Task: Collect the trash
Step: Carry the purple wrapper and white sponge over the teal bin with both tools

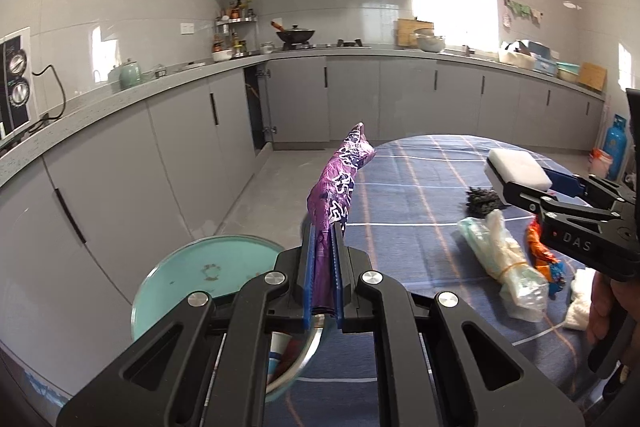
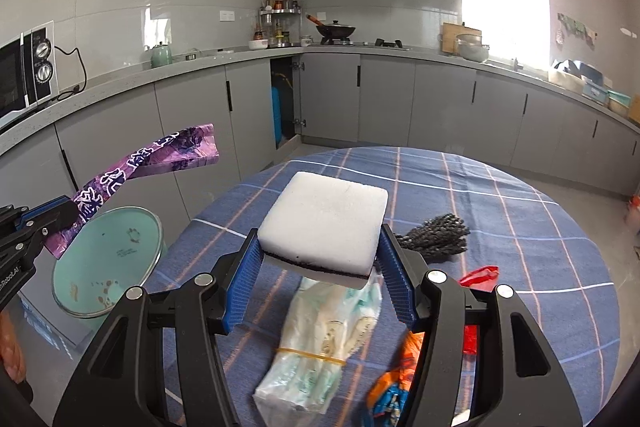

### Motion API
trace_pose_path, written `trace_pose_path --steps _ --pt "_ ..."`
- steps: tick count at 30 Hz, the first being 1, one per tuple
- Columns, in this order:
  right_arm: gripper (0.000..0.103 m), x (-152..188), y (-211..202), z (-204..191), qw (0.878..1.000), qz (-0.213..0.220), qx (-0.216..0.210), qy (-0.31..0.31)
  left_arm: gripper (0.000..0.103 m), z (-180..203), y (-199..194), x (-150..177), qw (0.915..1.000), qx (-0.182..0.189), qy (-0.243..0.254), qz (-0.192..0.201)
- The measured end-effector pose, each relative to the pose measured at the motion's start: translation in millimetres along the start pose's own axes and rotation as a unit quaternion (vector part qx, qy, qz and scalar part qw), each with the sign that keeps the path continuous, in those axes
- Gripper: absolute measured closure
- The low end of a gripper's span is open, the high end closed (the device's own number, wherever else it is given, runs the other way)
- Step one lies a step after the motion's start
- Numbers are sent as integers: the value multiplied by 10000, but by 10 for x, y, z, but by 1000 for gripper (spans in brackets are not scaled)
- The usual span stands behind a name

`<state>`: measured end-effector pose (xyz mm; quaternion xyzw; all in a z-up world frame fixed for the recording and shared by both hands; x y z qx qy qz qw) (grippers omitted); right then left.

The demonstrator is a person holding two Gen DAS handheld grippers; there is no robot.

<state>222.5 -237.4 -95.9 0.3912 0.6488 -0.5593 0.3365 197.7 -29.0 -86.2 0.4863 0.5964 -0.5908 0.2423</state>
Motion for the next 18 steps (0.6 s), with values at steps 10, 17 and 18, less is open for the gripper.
trace_pose_path --steps 10,17,18 --pt "45 -43 95 -371 9993 2 -321 -200 95 -350 -44 55 9992 -357 -197 -40" --pt "45 -69 136 -645 9978 55 -554 -353 95 -565 -88 103 9967 -753 -296 -50" --pt "45 -70 141 -678 9976 54 -587 -371 95 -578 -91 106 9964 -791 -290 -54"
Point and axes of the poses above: each gripper's, at about its wrist camera, not at the fingertips, and y roughly the way its jaws point, z to its right, x to its underside, the point moved 1 cm from there along y, roughly the way its jaws point, and after that the axes turned 8 degrees about y, right-handed, at the moved point
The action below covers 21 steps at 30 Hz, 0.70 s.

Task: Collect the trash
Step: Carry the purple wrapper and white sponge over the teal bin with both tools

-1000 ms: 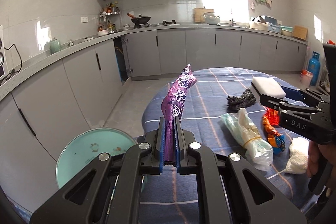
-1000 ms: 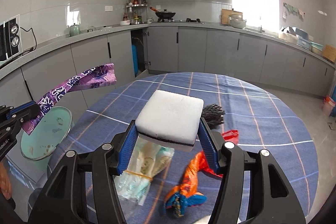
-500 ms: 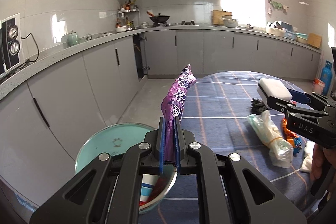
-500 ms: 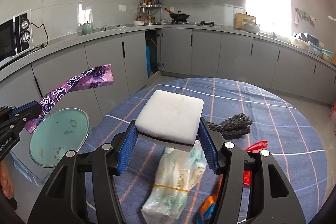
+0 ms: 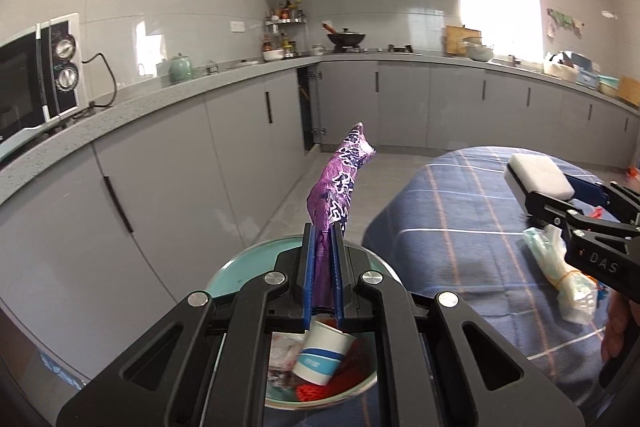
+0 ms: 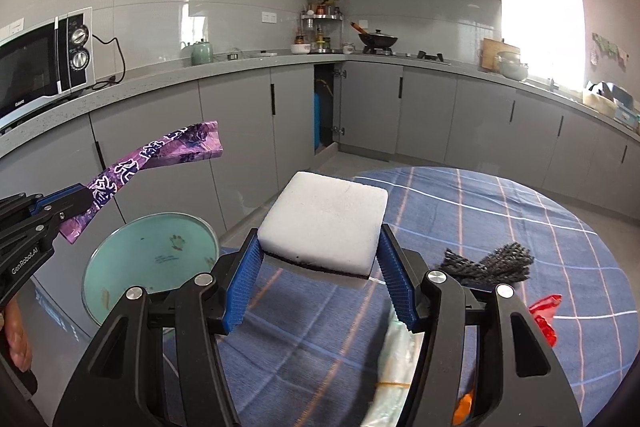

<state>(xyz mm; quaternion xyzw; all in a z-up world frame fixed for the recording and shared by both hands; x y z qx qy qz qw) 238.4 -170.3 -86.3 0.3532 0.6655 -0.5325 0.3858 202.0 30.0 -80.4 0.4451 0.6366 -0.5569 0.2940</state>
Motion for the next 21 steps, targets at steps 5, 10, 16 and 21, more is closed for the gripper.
trace_pose_path --steps 5,10,16,21 --pt "45 -4 35 -145 9999 -7 -134 -104 95 -69 2 19 10000 -45 -61 -62" --pt "45 2 70 -280 9994 -10 -277 -196 95 -137 -15 27 9998 -153 -102 -88" --pt "45 17 132 -393 9989 -39 -403 -255 95 -200 -22 69 9994 -272 -153 -150" --pt "45 5 175 -463 9981 -58 -517 -319 95 -294 -13 91 9987 -432 -198 -209"
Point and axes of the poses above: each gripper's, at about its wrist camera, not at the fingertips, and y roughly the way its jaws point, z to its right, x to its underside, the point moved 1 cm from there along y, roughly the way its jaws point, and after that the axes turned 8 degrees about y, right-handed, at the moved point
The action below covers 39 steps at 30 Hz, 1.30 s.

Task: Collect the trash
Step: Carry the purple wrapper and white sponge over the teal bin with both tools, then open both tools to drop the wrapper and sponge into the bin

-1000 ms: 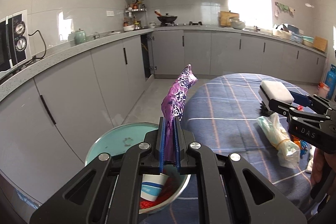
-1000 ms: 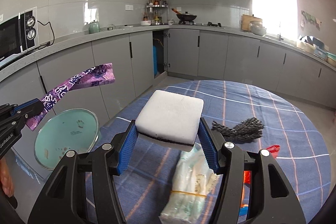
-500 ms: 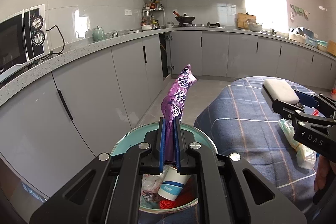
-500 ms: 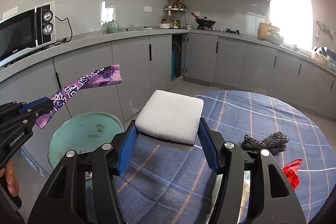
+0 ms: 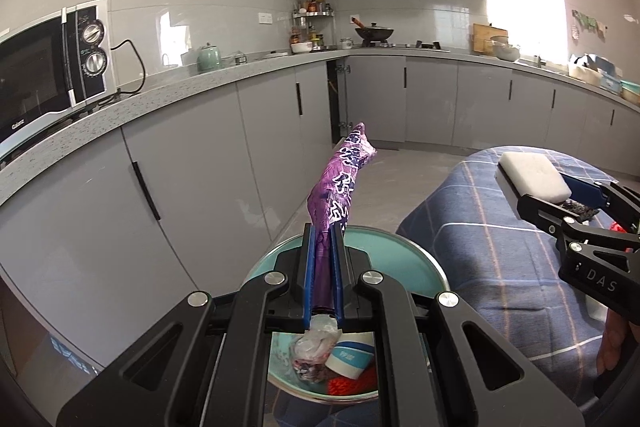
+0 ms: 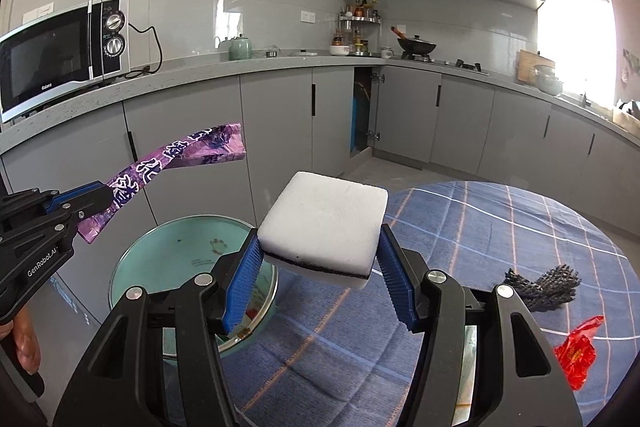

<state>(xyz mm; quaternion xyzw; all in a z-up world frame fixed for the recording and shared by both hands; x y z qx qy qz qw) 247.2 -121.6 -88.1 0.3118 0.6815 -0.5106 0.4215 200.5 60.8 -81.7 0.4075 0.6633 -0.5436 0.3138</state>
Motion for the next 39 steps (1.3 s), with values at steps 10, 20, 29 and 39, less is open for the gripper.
trace_pose_path --steps 10,20,29,39 --pt "45 32 139 -248 9995 -101 -259 -178 95 -224 58 53 9994 -281 -132 -117" --pt "45 42 261 -352 9987 -192 -365 -294 94 -343 106 94 9988 -379 -229 -217" --pt "45 65 318 -441 9980 -247 -448 -382 94 -372 134 119 9987 -345 -263 -259" --pt "34 106 368 -543 9961 -281 -646 -526 86 -339 172 134 9991 -196 -232 -292"
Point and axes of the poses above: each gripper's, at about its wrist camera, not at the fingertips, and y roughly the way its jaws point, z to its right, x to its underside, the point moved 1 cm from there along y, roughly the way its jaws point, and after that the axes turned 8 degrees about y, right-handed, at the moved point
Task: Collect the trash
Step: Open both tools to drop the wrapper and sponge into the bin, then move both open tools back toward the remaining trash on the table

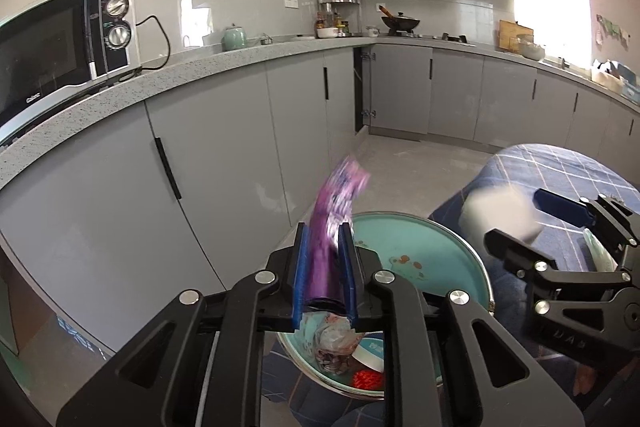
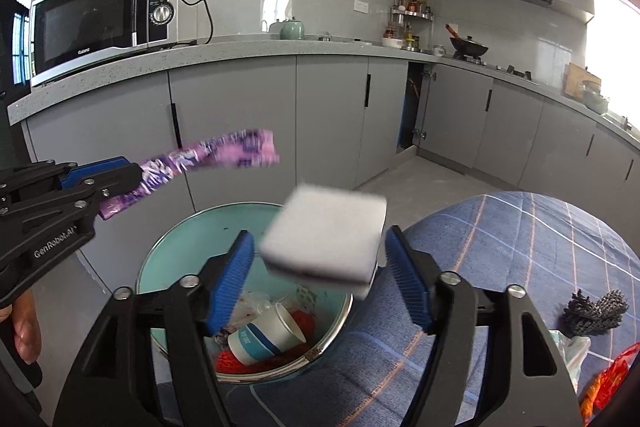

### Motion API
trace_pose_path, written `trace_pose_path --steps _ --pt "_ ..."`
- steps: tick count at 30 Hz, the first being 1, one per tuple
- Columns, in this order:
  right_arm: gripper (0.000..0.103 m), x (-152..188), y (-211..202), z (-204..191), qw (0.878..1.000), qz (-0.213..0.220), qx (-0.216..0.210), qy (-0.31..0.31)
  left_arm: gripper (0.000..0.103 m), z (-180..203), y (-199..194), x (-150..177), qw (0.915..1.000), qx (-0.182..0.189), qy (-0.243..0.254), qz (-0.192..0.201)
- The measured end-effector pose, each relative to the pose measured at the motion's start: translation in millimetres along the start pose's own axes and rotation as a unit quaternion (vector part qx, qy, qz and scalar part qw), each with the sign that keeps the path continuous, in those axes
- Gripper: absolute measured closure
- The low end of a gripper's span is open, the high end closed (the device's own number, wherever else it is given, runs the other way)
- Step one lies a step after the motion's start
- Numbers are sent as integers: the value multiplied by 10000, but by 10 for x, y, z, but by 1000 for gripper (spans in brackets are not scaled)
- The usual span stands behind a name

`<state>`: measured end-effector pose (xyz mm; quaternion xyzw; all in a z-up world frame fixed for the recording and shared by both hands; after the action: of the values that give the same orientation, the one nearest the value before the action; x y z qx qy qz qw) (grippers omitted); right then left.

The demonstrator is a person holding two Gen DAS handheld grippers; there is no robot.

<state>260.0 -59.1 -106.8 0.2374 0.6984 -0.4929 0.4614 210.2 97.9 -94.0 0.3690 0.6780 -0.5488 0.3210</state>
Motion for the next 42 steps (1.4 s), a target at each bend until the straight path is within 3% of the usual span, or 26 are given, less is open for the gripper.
trace_pose_path --steps 15,19,25,33,42 --pt "33 29 -63 102 9996 -9 224 153 85 42 36 30 10000 59 15 -60" --pt "33 40 -132 147 9990 -22 421 175 69 71 17 28 10000 31 16 -29" --pt "33 57 -367 360 9965 -8 767 330 56 191 -11 25 9999 85 68 1" --pt "31 260 -938 813 9885 -6 1402 574 45 649 -73 31 9980 550 301 25" --pt "30 769 -1551 1474 9689 -182 2228 1064 39 1579 -260 70 9843 1503 915 138"
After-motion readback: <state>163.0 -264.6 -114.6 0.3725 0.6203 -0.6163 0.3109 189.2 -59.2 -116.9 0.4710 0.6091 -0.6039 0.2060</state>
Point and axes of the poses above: each gripper's, at about its wrist camera, not at the fingertips, and y roughly the way its jaws point, z to its right, x to its underside, the point moved 1 cm from there along y, roughly the way its jaws point, and after that the axes turned 8 degrees about y, right-handed, at the moved point
